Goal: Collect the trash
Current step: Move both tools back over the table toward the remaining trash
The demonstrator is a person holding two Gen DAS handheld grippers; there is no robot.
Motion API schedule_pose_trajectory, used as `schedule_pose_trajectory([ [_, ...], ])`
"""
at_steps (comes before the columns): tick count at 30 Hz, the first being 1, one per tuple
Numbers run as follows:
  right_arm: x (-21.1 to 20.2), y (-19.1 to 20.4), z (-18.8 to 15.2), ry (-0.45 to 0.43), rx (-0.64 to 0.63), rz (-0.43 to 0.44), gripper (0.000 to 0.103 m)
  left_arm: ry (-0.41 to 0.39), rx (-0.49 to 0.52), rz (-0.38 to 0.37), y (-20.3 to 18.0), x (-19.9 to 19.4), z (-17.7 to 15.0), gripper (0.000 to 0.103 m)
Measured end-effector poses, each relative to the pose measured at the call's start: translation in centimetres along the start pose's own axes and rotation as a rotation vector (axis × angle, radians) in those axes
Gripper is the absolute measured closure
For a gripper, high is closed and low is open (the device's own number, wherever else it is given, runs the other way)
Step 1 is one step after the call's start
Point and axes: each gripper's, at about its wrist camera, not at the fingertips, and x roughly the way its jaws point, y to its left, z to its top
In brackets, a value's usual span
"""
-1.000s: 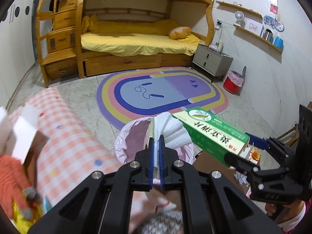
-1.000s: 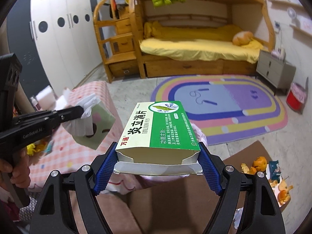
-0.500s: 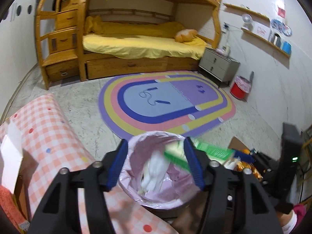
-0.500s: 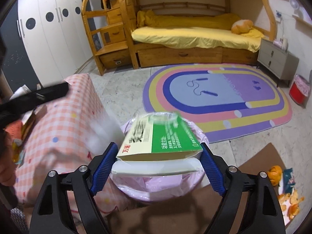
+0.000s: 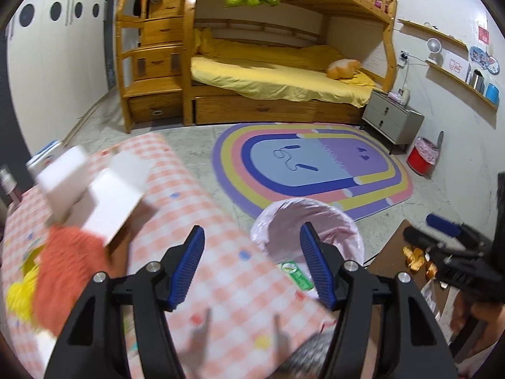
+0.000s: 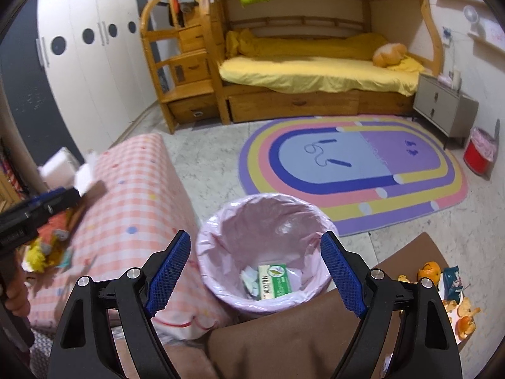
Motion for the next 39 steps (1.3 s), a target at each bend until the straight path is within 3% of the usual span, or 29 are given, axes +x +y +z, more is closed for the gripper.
schedule_pose_trajectory([
  [13, -2.7, 9.8, 0.3, -0.008, -0.160, 0.193, 0.019, -0.008, -0.117, 0.147, 7.9, -7.1, -4.4, 0.035],
  [20, -2.5, 13.5, 0.2, 0.012, -0.230, 0.250, 0.036, -0.021, -0.220, 0.227, 12.6, -9.7, -6.1, 0.031],
  [24, -2.2, 15.9, 0.6, 0.017, -0.271, 0.284, 0.038, -0.033, -0.273, 0.256, 14.9, -10.6, -6.3, 0.030],
  [31, -0.3, 21.4, 3.1, 0.002, -0.367, 0.356, 0.027, -0.047, -0.325, 0.330, 18.7, -11.7, -5.6, 0.016],
  [39, 4.2, 26.7, 5.4, 0.020, -0.432, 0.412, 0.015, -0.032, -0.376, 0.415, 24.3, -10.7, -4.5, 0.015],
])
